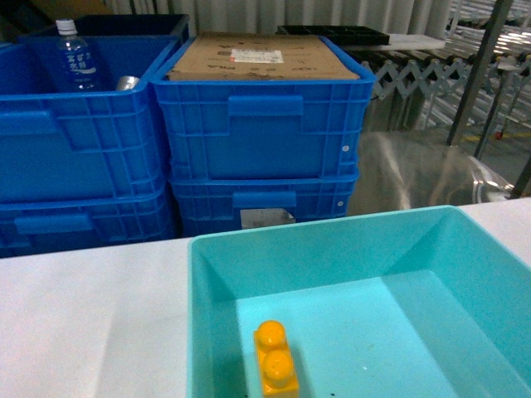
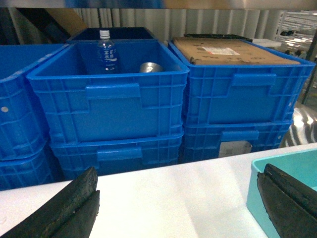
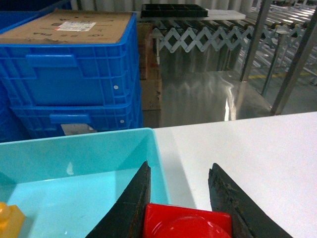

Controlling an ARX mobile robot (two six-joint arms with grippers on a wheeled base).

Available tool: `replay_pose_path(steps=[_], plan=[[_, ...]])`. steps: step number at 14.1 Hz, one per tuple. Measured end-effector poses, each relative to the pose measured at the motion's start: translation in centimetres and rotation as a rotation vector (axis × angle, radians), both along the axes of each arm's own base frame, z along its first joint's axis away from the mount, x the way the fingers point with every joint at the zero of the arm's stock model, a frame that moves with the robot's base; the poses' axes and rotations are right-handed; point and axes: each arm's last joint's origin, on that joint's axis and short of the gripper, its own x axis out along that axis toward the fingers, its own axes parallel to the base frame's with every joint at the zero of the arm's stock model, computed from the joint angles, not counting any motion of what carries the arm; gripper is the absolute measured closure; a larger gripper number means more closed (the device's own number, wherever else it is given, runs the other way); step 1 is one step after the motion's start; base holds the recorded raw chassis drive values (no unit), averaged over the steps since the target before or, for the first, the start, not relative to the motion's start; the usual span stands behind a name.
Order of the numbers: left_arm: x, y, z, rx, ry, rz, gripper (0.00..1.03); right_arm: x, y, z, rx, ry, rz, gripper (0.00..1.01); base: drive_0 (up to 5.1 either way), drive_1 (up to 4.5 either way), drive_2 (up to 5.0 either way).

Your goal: Pick red block from blue box to shelf

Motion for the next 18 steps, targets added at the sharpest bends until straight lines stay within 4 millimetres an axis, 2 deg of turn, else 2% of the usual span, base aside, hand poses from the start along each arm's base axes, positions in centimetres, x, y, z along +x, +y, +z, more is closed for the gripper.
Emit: replay_pose_path(steps=[18], plan=[[0.0, 0.0, 0.0, 0.0, 0.0, 0.0, 0.05, 0.0, 0.0, 0.0, 0.0, 0.0, 0.0, 0.72, -1.2, -1.19, -1.2]])
